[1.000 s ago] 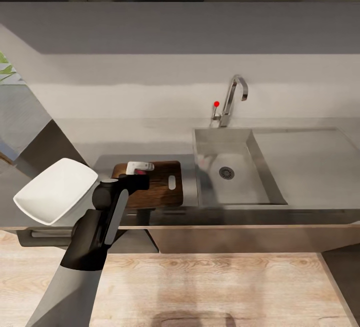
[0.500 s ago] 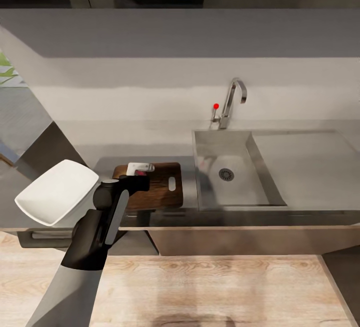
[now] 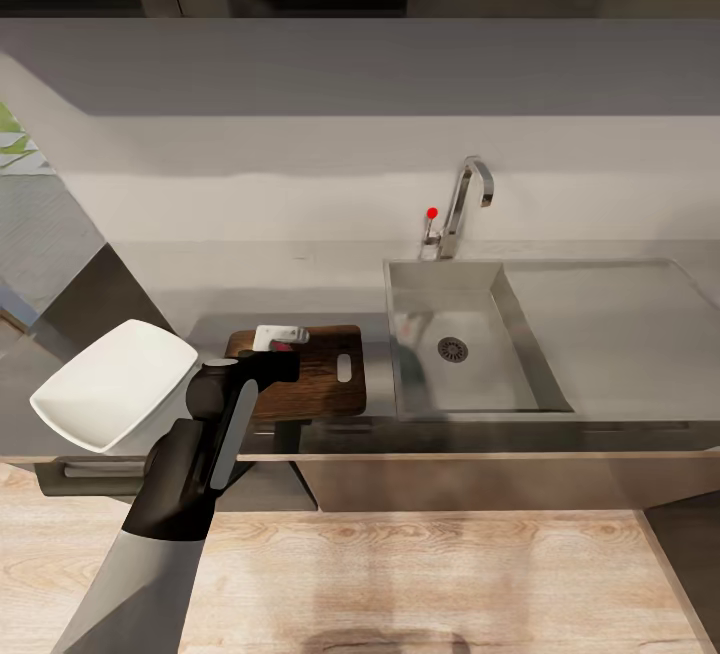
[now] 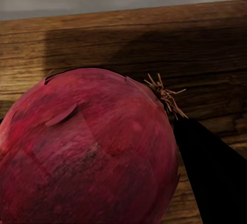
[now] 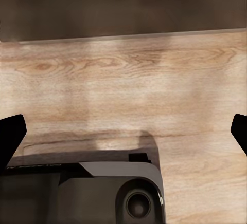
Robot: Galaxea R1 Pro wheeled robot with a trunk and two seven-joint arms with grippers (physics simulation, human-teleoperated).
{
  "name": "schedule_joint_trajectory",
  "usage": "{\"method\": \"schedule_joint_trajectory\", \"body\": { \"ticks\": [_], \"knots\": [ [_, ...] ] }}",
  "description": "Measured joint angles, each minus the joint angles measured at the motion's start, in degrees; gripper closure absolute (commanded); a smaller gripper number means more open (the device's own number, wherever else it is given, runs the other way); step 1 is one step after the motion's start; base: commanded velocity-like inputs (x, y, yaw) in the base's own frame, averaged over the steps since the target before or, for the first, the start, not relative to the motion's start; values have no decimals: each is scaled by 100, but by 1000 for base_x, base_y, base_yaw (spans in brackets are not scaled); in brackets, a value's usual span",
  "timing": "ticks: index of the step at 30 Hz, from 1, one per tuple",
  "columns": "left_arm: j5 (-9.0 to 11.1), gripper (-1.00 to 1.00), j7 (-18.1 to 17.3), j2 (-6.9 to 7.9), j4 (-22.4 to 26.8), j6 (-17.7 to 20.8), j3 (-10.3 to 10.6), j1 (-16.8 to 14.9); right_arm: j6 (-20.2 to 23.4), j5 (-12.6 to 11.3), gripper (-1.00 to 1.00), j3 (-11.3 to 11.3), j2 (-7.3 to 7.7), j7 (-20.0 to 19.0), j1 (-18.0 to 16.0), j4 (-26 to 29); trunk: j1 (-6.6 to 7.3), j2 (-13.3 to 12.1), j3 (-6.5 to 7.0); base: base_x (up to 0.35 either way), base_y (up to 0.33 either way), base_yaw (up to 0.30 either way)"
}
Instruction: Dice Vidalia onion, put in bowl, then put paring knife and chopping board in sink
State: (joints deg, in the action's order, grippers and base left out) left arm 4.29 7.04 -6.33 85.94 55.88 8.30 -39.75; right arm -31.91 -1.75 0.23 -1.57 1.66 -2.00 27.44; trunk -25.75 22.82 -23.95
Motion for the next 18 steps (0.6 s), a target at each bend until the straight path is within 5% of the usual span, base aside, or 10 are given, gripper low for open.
{"method": "schedule_joint_trajectory", "body": {
  "ticks": [10,11,18],
  "knots": [
    [0,100,-1,0,-3,75,0,1,9,-1,-100,0,0,0,0,0,0,0,0,0,0,0],
    [0,-100,-1,0,-3,84,0,0,9,-1,-100,0,0,0,0,0,0,0,0,0,0,0],
    [-1,-100,-1,0,-3,100,0,0,9,-1,-100,0,0,0,0,0,0,0,0,0,0,0]
  ]
}}
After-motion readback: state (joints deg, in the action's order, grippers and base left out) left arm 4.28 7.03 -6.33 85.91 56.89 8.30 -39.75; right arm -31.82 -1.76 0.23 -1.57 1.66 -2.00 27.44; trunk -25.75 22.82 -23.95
